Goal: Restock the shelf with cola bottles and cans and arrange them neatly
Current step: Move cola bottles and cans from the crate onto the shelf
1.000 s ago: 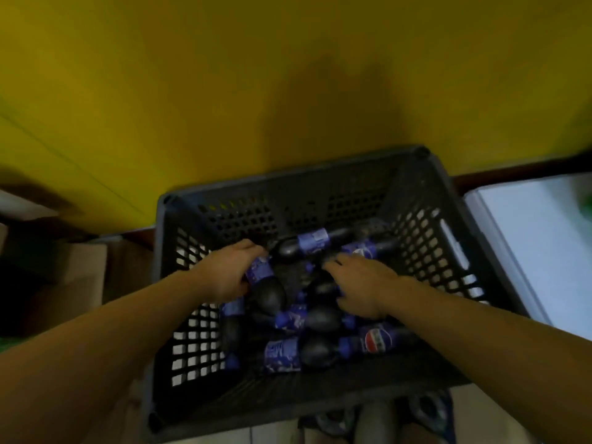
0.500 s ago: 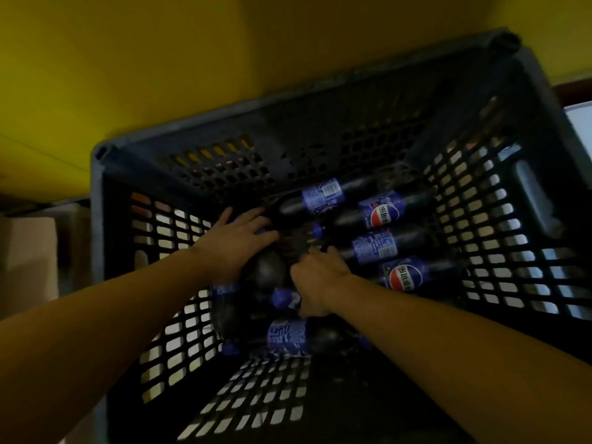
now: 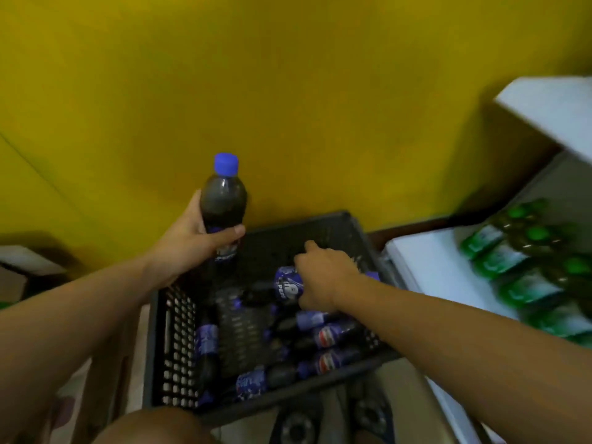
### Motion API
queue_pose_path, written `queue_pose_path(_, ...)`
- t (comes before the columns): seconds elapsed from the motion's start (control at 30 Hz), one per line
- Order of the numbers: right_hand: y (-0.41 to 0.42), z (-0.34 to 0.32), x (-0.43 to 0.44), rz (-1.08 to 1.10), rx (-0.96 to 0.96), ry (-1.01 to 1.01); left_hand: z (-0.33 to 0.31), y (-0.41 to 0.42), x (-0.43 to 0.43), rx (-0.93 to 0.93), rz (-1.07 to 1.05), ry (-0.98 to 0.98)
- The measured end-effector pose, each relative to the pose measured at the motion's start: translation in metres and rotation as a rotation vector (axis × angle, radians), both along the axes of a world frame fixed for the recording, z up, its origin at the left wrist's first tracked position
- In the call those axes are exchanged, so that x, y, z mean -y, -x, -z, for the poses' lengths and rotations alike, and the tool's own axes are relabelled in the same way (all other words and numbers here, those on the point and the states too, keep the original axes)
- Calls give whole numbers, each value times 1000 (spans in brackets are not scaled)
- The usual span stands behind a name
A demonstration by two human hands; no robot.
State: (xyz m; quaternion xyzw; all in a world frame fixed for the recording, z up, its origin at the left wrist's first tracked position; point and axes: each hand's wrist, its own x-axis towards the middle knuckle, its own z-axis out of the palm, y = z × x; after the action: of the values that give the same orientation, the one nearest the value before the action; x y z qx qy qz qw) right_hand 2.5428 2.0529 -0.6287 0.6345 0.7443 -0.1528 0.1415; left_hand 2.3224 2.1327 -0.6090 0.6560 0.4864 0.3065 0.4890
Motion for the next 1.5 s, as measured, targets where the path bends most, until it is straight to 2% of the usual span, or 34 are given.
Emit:
queue_pose_path(0.23,-64,-176,111,310,28,-269,-167,-67,72,144,97,-124)
queue_pose_path(0.37,-128,-255,178,623,-67,-401,-237,-140,111,264,199,-212)
queue_pose_path(0.5,-198,-300,214,945,-228,-546,-274,-224,137,363,297,-205)
queue_pose_path(0.67,-273,-297,232,1267,-415,-576,-270,-349,152,363,409,-226)
queue_pose_path(0.73,-300,-284,225,1351,-383,-589,-263,-407,154,366,461,-236)
queue_pose_path(0.83,-345,-264,207,1432,-307,-590,-247,-483,153,382,499,-149)
queue_pose_path(1.03,-424,-239,175,1589,-240,-570,-219,-576,125,353,566,-125)
queue_pose_path(1.17,-454,-227,158,1640,-186,-546,-211,-614,121,350,670,-203)
queue_pose_path(1.3,-462,-220,153,1618,-136,-534,-204,-628,117,358,676,-219)
queue_pose_path(1.4,-453,-225,157,1564,-100,-524,-200,-611,121,349,671,-131)
queue_pose_path(1.5,-424,-236,170,1390,45,-574,-202,-562,129,332,667,-81)
